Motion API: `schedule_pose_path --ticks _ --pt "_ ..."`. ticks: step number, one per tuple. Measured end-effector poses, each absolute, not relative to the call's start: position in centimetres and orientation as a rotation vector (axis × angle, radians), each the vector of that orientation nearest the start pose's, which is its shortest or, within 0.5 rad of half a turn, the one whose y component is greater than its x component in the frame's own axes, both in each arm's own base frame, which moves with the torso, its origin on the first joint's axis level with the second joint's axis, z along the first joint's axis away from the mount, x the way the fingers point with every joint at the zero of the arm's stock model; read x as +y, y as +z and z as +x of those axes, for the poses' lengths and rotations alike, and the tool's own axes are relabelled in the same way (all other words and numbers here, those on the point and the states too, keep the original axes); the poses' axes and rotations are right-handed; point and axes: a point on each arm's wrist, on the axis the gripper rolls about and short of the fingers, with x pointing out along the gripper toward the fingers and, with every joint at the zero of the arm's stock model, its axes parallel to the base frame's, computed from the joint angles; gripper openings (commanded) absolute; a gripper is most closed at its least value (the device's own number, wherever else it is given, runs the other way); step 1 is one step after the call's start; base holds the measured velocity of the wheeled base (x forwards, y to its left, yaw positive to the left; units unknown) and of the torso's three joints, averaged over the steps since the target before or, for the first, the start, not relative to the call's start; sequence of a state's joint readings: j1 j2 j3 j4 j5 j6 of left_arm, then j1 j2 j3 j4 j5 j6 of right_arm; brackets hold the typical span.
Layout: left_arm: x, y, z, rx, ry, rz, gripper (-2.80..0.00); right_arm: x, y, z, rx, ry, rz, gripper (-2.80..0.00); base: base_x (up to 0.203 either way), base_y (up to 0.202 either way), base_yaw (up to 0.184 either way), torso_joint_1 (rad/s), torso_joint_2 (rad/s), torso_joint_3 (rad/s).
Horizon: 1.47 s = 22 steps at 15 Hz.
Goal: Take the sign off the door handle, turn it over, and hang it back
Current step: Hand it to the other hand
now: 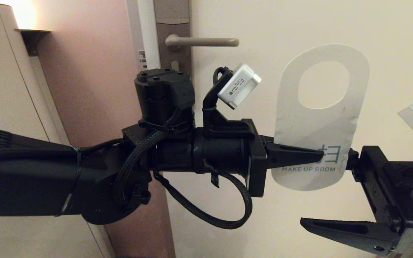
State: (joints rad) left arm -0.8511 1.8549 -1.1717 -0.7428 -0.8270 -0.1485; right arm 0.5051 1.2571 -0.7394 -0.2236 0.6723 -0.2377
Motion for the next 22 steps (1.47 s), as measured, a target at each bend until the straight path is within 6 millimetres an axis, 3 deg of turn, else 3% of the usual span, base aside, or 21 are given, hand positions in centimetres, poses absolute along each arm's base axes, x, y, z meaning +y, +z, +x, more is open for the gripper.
schedule_pose_path --ticks 15,22 --pt "-28.7 24.2 23.0 -0.012 -1.679 -0.098 -2.80 12.0 24.4 17.4 0.105 1.218 -0.145 0.00 0.000 0.000 0.000 0.000 0.00 0.000" --pt "-28.7 24.2 23.0 -0.016 -1.680 -0.097 -2.80 12.0 23.8 17.5 0.139 1.220 -0.127 0.00 0.000 0.000 0.000 0.000 0.00 0.000"
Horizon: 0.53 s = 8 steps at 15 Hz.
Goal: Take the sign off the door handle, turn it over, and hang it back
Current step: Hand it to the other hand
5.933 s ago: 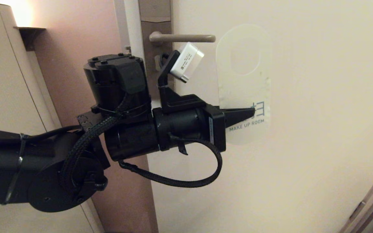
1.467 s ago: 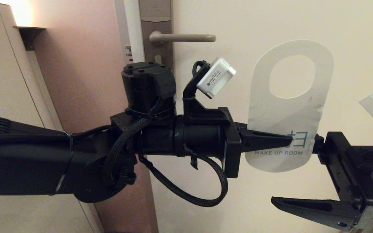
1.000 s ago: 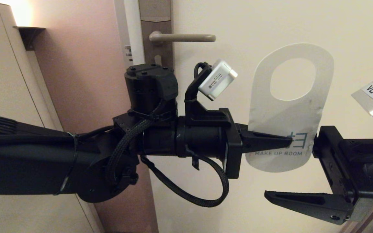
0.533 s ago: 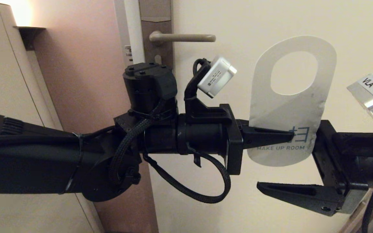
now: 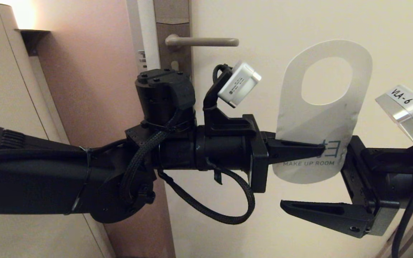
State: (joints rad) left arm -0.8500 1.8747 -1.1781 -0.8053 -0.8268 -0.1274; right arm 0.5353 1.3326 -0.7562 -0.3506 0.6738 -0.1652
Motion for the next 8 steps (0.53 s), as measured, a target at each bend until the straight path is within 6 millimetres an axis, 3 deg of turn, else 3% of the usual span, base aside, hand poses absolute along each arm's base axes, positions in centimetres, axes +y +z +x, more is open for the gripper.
schedule_pose_path --ticks 7,8 --pt "-28.48 24.54 22.75 -0.021 -1.682 -0.100 -2.80 11.96 23.64 17.29 0.162 1.258 -0.092 0.00 0.000 0.000 0.000 0.000 0.00 0.000" --pt "-28.47 24.58 22.73 -0.022 -1.682 -0.100 -2.80 11.95 23.61 17.27 0.163 1.258 -0.092 -2.80 0.000 0.000 0.000 0.000 0.00 0.000"
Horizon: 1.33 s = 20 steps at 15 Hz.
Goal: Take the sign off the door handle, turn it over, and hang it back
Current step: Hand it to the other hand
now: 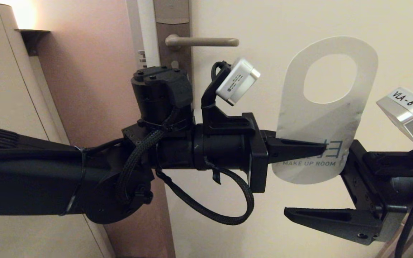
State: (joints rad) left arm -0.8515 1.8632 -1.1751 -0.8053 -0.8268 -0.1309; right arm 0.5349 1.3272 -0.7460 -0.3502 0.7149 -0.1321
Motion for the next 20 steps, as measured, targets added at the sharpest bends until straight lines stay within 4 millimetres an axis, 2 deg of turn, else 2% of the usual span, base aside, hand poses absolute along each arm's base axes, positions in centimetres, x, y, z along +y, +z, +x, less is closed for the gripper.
schedule_pose_path --ticks 14,15,20 --pt "-28.8 24.4 21.6 -0.013 -1.709 -0.099 -2.80 11.9 23.6 17.2 0.161 1.260 -0.095 -2.80 0.000 0.000 0.000 0.000 0.00 0.000" --pt "-28.8 24.3 21.6 -0.012 -1.711 -0.096 0.00 11.9 23.7 17.3 0.160 1.259 -0.094 -2.80 0.000 0.000 0.000 0.000 0.00 0.000" --pt "-28.7 24.0 21.5 -0.014 -1.713 -0.119 0.00 11.9 23.6 17.3 0.157 1.258 -0.098 -2.80 0.000 0.000 0.000 0.000 0.00 0.000"
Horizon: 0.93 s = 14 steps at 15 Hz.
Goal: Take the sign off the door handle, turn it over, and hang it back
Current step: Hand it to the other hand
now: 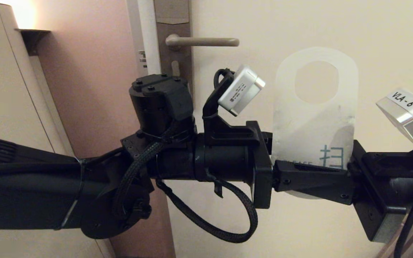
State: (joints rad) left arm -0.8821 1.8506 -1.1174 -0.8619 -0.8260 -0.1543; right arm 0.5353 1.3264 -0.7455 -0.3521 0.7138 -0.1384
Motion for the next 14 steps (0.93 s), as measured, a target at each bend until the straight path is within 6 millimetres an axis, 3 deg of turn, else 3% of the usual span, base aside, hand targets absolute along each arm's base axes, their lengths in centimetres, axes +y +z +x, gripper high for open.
schedule_pose_path --ticks 5,10,14 --pt "-27.8 23.9 21.7 0.018 -1.689 -0.142 0.00 11.8 23.5 17.1 0.158 1.257 -0.097 -2.80 0.000 0.000 0.000 0.000 0.00 0.000" --pt "-24.8 24.0 23.1 0.027 -1.599 -0.144 0.00 11.6 23.6 16.7 0.150 1.253 -0.099 -2.80 0.000 0.000 0.000 0.000 0.00 0.000" --pt "-22.5 23.8 22.8 0.041 -1.557 -0.143 0.00 11.3 23.6 16.3 0.147 1.247 -0.100 -2.80 0.000 0.000 0.000 0.000 0.00 0.000"
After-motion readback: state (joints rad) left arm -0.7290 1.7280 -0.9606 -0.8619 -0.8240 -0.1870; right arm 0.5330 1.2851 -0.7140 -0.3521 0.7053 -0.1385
